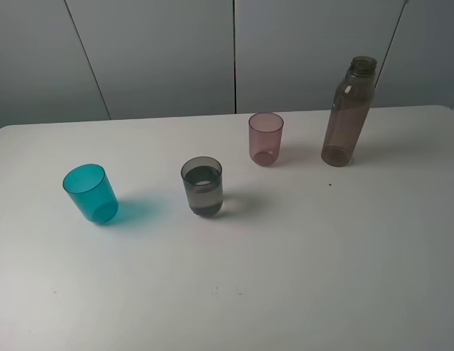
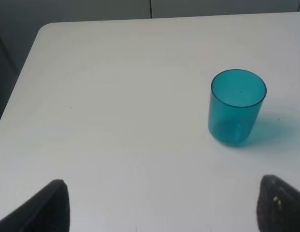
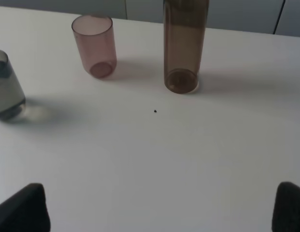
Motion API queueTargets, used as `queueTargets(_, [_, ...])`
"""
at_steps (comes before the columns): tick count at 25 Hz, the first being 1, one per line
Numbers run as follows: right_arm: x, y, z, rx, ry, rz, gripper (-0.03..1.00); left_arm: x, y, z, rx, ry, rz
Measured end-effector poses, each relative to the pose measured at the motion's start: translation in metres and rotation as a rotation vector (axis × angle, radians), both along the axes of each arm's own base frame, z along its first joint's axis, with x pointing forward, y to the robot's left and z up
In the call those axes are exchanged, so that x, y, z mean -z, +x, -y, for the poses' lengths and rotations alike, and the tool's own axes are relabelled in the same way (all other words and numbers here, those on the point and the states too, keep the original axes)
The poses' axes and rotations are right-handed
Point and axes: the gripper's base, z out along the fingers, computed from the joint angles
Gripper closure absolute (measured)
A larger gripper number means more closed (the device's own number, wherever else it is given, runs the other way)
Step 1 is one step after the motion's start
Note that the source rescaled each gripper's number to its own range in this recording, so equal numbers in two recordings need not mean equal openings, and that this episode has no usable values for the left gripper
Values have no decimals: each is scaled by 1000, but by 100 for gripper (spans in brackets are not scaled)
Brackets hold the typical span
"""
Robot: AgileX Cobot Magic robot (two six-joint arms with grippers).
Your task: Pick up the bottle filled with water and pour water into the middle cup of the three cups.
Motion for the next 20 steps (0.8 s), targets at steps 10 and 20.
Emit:
queueTargets(10, [0,1,-1,12,17,4,-3,0,0,0,0,0,0])
queueTargets(20, [1,2,-2,157,18,4,-3,0,0,0,0,0,0])
